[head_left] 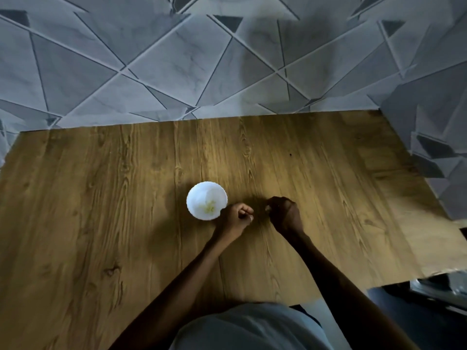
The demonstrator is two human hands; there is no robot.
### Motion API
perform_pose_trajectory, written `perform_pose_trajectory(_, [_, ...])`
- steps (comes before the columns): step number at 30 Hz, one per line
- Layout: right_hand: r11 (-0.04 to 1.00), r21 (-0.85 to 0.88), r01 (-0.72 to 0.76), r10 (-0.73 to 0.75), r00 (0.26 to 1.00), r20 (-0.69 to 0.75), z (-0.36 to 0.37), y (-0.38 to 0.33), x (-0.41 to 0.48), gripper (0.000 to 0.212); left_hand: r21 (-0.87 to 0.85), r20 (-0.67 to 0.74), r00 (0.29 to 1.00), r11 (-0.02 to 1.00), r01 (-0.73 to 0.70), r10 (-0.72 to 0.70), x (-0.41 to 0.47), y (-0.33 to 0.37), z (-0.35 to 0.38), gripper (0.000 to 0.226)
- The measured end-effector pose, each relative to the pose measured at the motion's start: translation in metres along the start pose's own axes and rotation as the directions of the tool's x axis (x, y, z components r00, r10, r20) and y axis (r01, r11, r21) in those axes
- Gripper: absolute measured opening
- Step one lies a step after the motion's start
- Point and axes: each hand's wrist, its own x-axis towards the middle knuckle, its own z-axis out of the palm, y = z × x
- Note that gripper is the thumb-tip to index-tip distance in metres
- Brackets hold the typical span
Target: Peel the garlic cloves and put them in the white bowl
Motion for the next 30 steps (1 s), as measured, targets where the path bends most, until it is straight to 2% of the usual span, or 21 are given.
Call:
perform_pose_trajectory(3, [0.967, 0.243, -0.079, 0.074, 0.997, 0.031, -0.005, -0.002, -0.001, 0.013, -0.073, 0.006, 0.997, 0.995, 0.071, -0.071, 0.007, 0.007, 0.008, 0.018])
perform_pose_trajectory(6, [0.784, 0.578, -0.225, 0.177, 0.974, 0.139, -0.013, -0.005, -0.01, 0.019, -0.141, -0.039, 0.996, 0.988, 0.07, -0.076, 0.008, 0.016, 0.016, 0.021])
perform_pose_trajectory(8, [0.702, 0.666, -0.251, 0.171, 0.968, 0.185, -0.019, -0.006, -0.014, 0.024, -0.191, -0.068, 0.994, 0.979, 0.069, -0.083, 0.007, 0.019, 0.02, 0.02])
perform_pose_trajectory(14, [0.59, 0.774, -0.23, 0.089, 0.971, 0.221, -0.035, -0.001, -0.02, 0.022, -0.297, -0.114, 0.986, 0.952, 0.081, -0.119, 0.001, 0.022, 0.028, 0.017])
perform_pose_trajectory(17, [0.59, 0.774, -0.232, 0.072, 0.969, 0.236, -0.039, 0.002, -0.02, 0.021, -0.324, -0.114, 0.986, 0.943, 0.075, -0.118, -0.003, 0.027, 0.031, 0.007])
perform_pose_trajectory(20, [0.587, 0.774, -0.24, 0.068, 0.966, 0.248, -0.041, 0.003, -0.017, 0.022, -0.311, -0.138, 0.981, 0.946, 0.089, -0.137, -0.002, 0.03, 0.034, 0.006])
perform_pose_trajectory(22, [0.629, 0.738, -0.246, 0.094, 0.966, 0.242, -0.04, 0.004, -0.015, 0.021, -0.309, -0.153, 0.974, 0.944, 0.115, -0.169, -0.001, 0.031, 0.037, 0.004])
perform_pose_trajectory(24, [0.749, 0.621, -0.231, 0.136, 0.971, 0.197, -0.036, 0.007, -0.011, 0.017, -0.336, -0.15, 0.968, 0.931, 0.142, -0.202, 0.0, 0.031, 0.039, 0.002])
perform_pose_trajectory(26, [0.911, 0.401, -0.09, 0.057, 0.994, 0.094, -0.031, 0.013, -0.006, 0.014, -0.366, -0.139, 0.959, 0.913, 0.181, -0.246, 0.0, 0.03, 0.039, 0.004])
perform_pose_trajectory(28, [0.974, 0.21, 0.08, -0.091, 0.995, 0.041, -0.025, 0.017, -0.002, 0.015, -0.406, -0.112, 0.949, 0.885, 0.228, -0.296, -0.002, 0.028, 0.038, 0.013])
perform_pose_trajectory(30, [0.982, 0.096, 0.163, -0.17, 0.983, 0.065, -0.019, 0.022, 0.001, 0.015, -0.439, -0.078, 0.94, 0.858, 0.266, -0.332, -0.004, 0.025, 0.038, 0.019])
